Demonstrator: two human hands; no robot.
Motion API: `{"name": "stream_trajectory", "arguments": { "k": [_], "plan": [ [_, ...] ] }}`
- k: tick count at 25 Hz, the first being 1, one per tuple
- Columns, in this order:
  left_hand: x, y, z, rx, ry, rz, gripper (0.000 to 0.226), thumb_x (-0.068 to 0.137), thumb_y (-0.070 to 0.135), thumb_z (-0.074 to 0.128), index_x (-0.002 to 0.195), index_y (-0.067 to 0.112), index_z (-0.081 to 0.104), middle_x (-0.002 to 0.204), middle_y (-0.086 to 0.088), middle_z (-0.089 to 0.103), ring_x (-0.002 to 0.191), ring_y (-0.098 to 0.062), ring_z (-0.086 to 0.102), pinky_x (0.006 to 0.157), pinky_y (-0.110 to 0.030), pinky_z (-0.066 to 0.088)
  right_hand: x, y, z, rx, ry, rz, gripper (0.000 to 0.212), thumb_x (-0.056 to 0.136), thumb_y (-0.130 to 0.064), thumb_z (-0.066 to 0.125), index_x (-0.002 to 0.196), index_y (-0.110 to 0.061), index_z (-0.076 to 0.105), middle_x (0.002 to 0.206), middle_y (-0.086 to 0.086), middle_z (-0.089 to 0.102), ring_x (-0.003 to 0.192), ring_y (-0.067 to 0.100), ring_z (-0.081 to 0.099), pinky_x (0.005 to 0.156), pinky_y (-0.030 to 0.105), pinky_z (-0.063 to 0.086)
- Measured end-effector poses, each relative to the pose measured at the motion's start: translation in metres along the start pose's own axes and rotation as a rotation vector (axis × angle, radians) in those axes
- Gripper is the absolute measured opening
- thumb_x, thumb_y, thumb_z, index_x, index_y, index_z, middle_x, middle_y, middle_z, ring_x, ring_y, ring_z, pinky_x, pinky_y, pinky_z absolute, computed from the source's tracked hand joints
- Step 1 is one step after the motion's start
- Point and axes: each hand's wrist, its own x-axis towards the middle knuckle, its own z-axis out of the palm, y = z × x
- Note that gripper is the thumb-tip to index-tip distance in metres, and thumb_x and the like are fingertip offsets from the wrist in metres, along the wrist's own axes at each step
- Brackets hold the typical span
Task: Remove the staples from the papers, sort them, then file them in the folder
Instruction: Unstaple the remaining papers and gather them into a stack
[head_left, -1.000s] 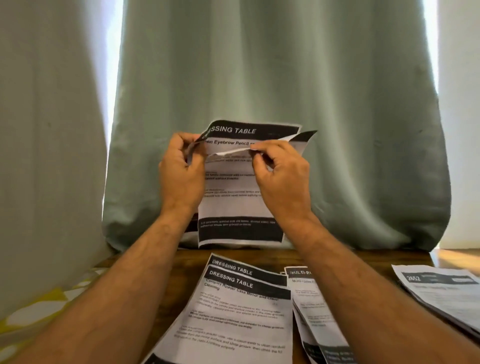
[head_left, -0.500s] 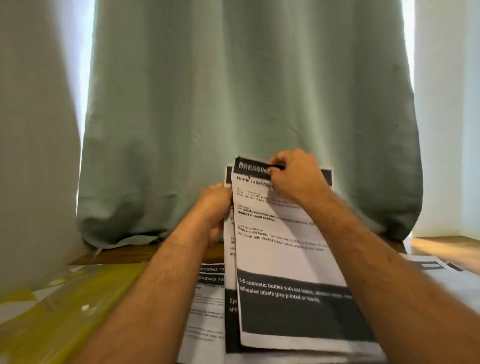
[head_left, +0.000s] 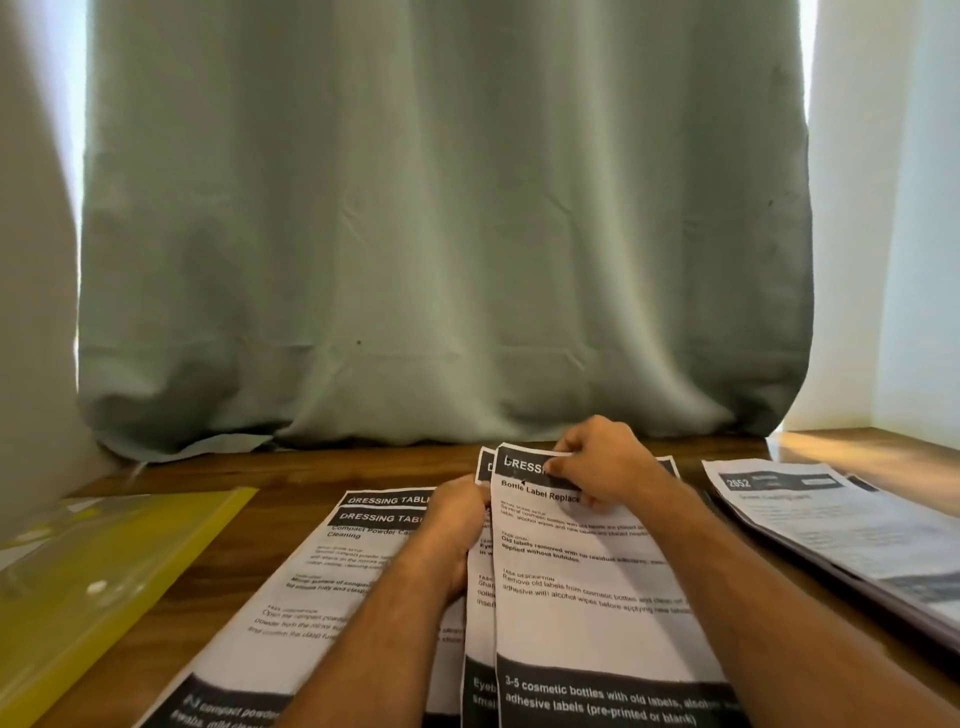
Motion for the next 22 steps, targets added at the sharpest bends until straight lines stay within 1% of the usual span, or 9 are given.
{"name": "stream_trajectory", "arguments": {
  "k": [2,4,6,9,12,14,17,20,22],
  "plan": [
    [-0.003,-0.001,0.001,-0.059,0.012,-0.043,0.032,0.105,0.031,0.047,0.103,0.007,0.069,0.083,-0.014,0.077,0.068,-0.03,0.074,0.075,-0.045,0.061,0.0,-0.002,0.007,-0.002,-0.01,0.011,0.009,0.089,-0.028,0.072,0.081,-0.024,0.071,0.072,-0.002,0.071,0.05,0.01,0.067,0.056,0.028,0.06],
    [-0.007,-0.001,0.003,-0.09,-0.008,-0.052,0.043,0.103,0.043,0.049,0.102,0.005,0.07,0.083,-0.015,0.077,0.068,-0.03,0.074,0.067,-0.04,0.061,0.001,-0.003,0.014,-0.001,-0.02,0.024,0.006,0.089,-0.025,0.073,0.084,-0.021,0.071,0.07,0.0,0.072,0.047,0.011,0.066,0.054,0.029,0.06],
    [-0.006,-0.004,0.005,-0.002,0.011,0.033,0.028,0.104,0.029,0.053,0.104,0.006,0.068,0.079,-0.012,0.076,0.062,-0.024,0.071,0.055,-0.03,0.057,0.001,-0.004,0.017,-0.001,-0.036,0.022,0.009,0.088,-0.025,0.073,0.095,-0.02,0.068,0.074,0.002,0.071,0.047,0.012,0.065,0.052,0.029,0.059],
    [-0.004,-0.005,0.003,0.046,0.058,0.085,0.016,0.103,0.018,0.052,0.103,0.01,0.066,0.084,-0.012,0.075,0.064,-0.023,0.071,0.055,-0.03,0.057,0.007,-0.01,0.013,-0.079,-0.025,-0.045,0.031,0.088,-0.032,0.073,0.117,-0.026,0.063,0.095,0.001,0.072,0.056,0.012,0.065,0.057,0.028,0.058],
    [-0.004,-0.003,0.0,0.059,0.043,0.095,0.02,0.105,0.023,0.049,0.102,0.012,0.066,0.092,-0.014,0.076,0.073,-0.024,0.071,0.064,-0.033,0.057,0.009,-0.015,0.008,-0.11,-0.102,-0.057,0.015,0.093,-0.026,0.067,0.106,-0.018,0.069,0.087,0.002,0.072,0.047,0.011,0.062,0.049,0.025,0.055],
    [-0.001,-0.004,-0.001,0.321,0.13,0.205,0.031,0.107,0.031,0.043,0.097,0.015,0.067,0.098,-0.01,0.074,0.083,-0.02,0.068,0.073,-0.03,0.051,0.007,-0.014,0.007,-0.089,-0.108,-0.052,0.007,0.095,-0.02,0.065,0.09,-0.018,0.07,0.08,0.004,0.071,0.048,0.012,0.062,0.048,0.024,0.055],
    [-0.001,-0.002,-0.007,0.645,0.299,0.29,0.03,0.104,0.03,0.041,0.096,0.02,0.068,0.099,0.002,0.069,0.093,-0.019,0.063,0.084,-0.033,0.049,0.006,-0.01,-0.003,-0.093,-0.049,-0.076,0.021,0.094,-0.014,0.063,0.074,-0.022,0.066,0.067,-0.001,0.065,0.047,0.01,0.059,0.05,0.024,0.052],
    [-0.004,-0.003,-0.011,1.057,0.202,0.173,0.022,0.1,0.028,0.05,0.112,0.02,0.067,0.109,0.001,0.066,0.102,-0.019,0.061,0.09,-0.037,0.048,0.008,-0.005,-0.02,-0.135,0.003,-0.063,0.022,0.09,-0.01,0.061,0.073,-0.022,0.067,0.057,-0.006,0.06,0.044,0.005,0.056,0.055,0.022,0.05],
    [0.001,-0.009,-0.014,1.163,0.138,0.125,0.028,0.1,0.036,0.051,0.119,0.02,0.064,0.12,-0.002,0.067,0.108,-0.021,0.061,0.102,-0.042,0.047,0.009,-0.003,-0.033,-0.191,0.006,-0.053,0.021,0.088,-0.008,0.059,0.077,-0.022,0.07,0.06,-0.007,0.061,0.055,0.009,0.059,0.061,0.022,0.05]
  ]
}}
